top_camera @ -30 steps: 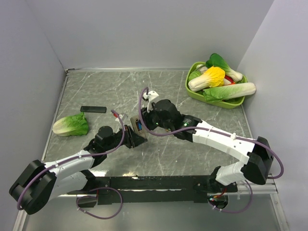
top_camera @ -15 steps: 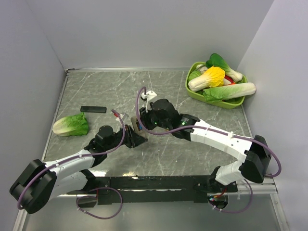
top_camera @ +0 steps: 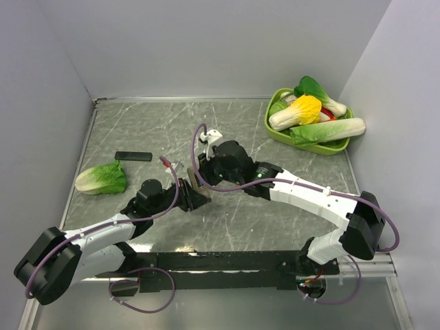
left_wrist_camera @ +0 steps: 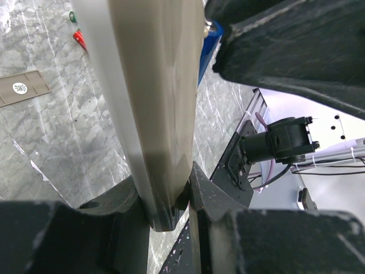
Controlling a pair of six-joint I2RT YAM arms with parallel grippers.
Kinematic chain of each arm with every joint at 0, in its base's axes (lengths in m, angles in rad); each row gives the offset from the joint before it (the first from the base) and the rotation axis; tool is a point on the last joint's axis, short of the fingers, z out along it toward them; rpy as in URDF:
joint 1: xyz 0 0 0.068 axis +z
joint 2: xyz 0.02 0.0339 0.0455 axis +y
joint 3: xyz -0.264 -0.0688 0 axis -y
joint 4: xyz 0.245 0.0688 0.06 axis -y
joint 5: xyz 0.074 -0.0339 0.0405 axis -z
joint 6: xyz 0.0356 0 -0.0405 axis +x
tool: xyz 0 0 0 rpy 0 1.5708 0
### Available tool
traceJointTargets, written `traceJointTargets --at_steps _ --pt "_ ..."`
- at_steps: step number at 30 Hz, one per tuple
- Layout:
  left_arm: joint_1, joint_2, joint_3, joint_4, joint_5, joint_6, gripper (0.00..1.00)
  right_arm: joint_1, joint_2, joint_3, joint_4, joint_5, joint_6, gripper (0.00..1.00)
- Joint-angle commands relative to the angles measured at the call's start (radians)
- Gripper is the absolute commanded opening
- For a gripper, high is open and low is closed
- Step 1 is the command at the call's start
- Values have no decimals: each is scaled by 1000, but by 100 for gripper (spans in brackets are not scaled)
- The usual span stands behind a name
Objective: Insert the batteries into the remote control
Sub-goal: Load the battery into the remote control.
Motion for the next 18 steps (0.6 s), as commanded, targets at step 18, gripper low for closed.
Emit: traceJointTargets --at_steps 18 --pt "-4 -58 47 7 1 22 2 12 44 65 -43 64 -64 9"
